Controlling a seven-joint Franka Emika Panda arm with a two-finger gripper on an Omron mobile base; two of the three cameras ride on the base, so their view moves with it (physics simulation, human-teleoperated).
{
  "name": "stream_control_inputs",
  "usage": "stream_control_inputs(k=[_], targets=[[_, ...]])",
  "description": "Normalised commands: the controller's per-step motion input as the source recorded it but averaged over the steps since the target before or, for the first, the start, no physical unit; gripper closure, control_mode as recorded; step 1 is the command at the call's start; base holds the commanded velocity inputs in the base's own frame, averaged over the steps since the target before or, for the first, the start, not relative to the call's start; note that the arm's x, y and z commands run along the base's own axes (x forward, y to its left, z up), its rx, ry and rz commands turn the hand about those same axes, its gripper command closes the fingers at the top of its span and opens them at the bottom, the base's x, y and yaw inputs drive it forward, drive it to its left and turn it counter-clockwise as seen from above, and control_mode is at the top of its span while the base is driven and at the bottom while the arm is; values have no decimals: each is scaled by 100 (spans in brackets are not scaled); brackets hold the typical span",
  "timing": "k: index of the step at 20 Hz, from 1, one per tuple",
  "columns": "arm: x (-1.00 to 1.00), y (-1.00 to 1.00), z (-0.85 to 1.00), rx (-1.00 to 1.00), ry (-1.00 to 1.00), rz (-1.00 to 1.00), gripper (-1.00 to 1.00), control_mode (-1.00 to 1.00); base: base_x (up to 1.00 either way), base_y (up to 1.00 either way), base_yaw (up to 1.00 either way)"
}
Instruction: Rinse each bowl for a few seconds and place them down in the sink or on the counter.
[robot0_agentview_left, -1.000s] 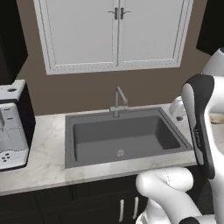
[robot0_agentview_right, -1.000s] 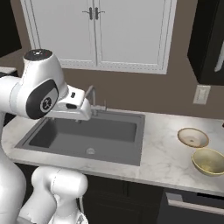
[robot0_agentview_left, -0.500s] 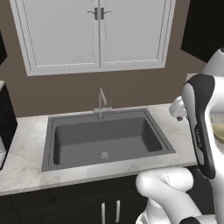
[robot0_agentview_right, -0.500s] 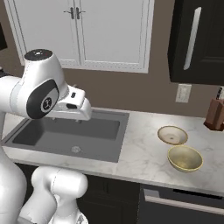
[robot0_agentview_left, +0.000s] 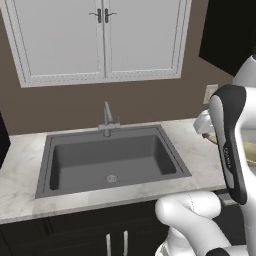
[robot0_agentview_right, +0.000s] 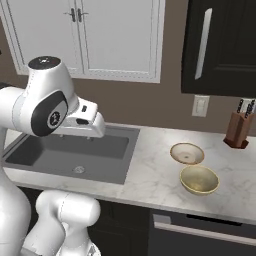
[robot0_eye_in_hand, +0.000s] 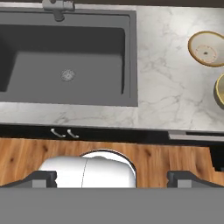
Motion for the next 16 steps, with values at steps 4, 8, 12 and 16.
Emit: stream_control_inputs(k=[4, 8, 12, 16], targets=[[0, 0, 0, 0, 0, 0, -100, 100, 37, -17, 0], [0, 0, 0, 0, 0, 0, -100, 100, 46, -23, 0], [0, 0, 0, 0, 0, 0, -100, 100, 50, -31, 0], [0, 0, 0, 0, 0, 0, -100, 100, 47, -27, 0]])
